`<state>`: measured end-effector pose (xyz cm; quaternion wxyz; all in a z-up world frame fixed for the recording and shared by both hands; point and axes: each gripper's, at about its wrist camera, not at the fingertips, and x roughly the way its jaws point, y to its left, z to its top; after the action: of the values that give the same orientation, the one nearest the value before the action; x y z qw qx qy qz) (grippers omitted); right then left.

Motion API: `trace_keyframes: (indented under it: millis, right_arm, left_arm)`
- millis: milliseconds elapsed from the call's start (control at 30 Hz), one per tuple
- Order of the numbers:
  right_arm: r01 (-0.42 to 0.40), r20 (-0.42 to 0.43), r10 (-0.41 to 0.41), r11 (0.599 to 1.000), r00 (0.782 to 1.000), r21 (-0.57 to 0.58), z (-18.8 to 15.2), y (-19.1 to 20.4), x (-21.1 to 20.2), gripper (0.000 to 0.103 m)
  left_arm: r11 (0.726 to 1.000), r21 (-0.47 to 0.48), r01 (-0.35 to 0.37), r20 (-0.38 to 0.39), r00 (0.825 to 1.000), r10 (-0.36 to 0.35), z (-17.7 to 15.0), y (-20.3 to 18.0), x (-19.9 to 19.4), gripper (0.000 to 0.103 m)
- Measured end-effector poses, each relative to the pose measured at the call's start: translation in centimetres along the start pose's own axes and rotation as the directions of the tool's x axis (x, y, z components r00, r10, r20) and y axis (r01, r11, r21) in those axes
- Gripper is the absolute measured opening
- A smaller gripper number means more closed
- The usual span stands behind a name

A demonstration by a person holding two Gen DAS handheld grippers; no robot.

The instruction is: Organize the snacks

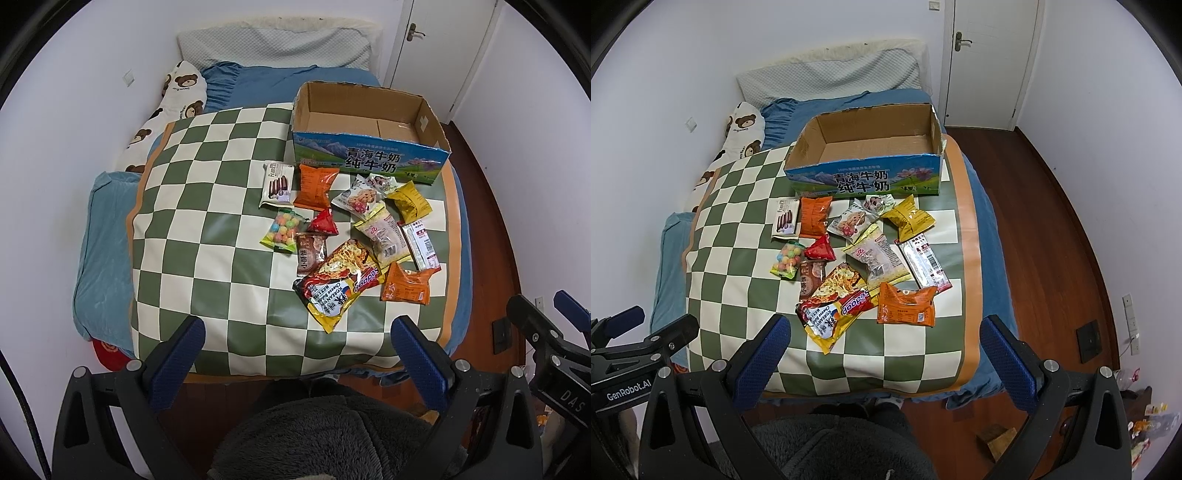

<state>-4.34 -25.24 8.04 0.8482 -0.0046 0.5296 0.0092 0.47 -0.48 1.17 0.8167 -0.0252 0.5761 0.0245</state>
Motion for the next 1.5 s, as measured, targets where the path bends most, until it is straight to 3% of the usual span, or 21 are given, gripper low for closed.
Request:
trace_keyframes:
  millis: [733, 933, 1033, 1133, 1333, 1500]
  right_arm:
    - [-0.033, -0.005, 0.033, 0.999, 0.999, 0.013, 0.7, 1.1, -0.1, 0.103]
    - [-0.042, -0.008, 0.042, 0.999, 0.999, -0.008, 1.9, 0.6, 4.0, 0.103]
    - [-0.049, -0.056, 0.047, 0.998, 0.997, -0.041, 2.8, 0.3, 8.5, 0.103]
    - [-0.049, -0.121, 0.039, 0.996, 0.992, -0.079, 3.6, 0.0, 13.9, 0.103]
    - [-0.054, -0.204, 0.033, 0.994, 0.978, -0.093, 3.7, -1.9, 22.0, 0.103]
    - [-0.041, -0.26, 0.012, 0.994, 0.966, -0.105, 2.9, -3.8, 26.3, 0.103]
  left_arm:
    - [1.0, 0.003, -0.003, -0.012, 1.0, 0.003, 2.0, 0.2, 0.0, 0.103]
    - [0.995, 0.051, -0.083, 0.014, 0.996, 0.083, 2.4, 0.5, 5.3, 0.103]
    - [0.98, 0.131, -0.149, 0.033, 0.989, 0.146, 2.9, -0.1, 9.1, 0.103]
    - [0.958, 0.237, -0.165, 0.018, 0.986, 0.165, 3.1, -1.6, 13.5, 0.103]
    - [0.89, 0.448, -0.088, -0.093, 0.985, 0.145, 3.3, -5.9, 23.5, 0.103]
    - [0.841, 0.541, -0.028, -0.17, 0.975, 0.142, 2.6, -9.0, 29.6, 0.103]
